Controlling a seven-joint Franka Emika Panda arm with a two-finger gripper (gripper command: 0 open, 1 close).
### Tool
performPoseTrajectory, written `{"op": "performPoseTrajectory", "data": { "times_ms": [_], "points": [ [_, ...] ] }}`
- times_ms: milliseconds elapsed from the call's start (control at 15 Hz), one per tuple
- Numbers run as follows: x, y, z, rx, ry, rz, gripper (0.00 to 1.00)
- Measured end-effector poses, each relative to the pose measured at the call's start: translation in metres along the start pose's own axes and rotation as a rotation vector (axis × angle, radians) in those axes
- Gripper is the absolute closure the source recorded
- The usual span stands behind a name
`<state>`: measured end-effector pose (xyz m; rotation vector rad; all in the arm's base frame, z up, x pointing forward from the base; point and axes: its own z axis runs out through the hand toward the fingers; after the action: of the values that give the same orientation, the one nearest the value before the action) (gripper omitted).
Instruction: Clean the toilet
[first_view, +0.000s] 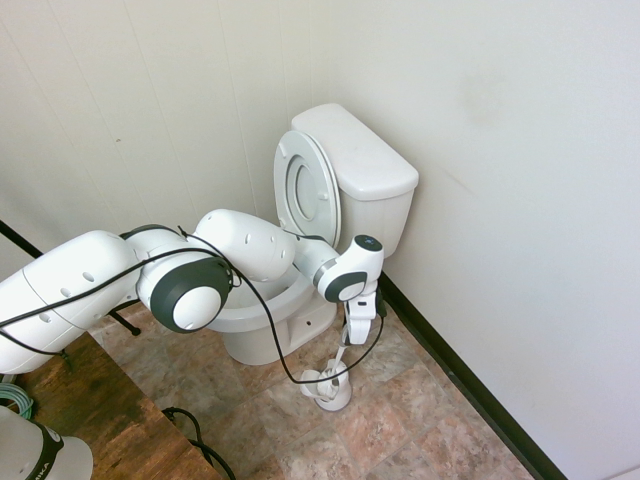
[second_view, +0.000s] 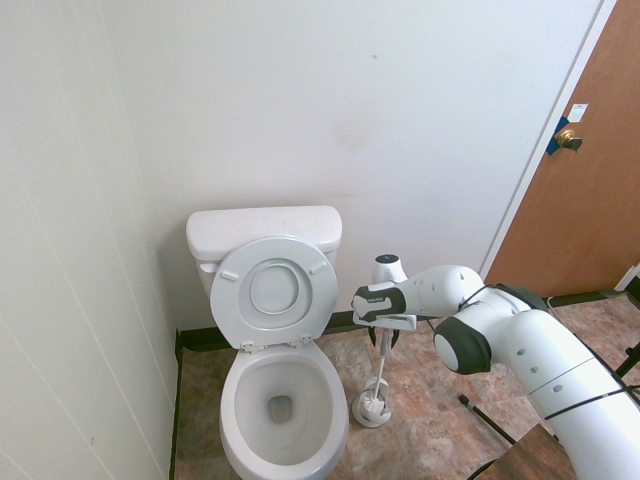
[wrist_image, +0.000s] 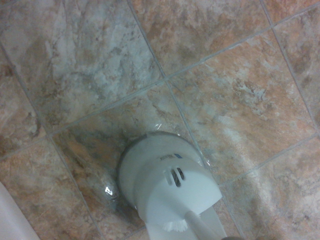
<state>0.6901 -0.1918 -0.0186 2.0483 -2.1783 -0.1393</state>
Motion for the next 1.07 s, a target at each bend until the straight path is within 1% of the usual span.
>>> {"op": "performPoseTrajectory", "data": {
  "times_ms": [600,867,1067],
  "points": [
    [0.0,-0.004,0.0,0.002,-0.002,-0.007,1.0],
    [0.009,0.003,0.003,0.047,0.012,-0.046,1.0],
    [0.007,0.019,0.006,0.072,0.01,-0.07,1.0]
  ]
}}
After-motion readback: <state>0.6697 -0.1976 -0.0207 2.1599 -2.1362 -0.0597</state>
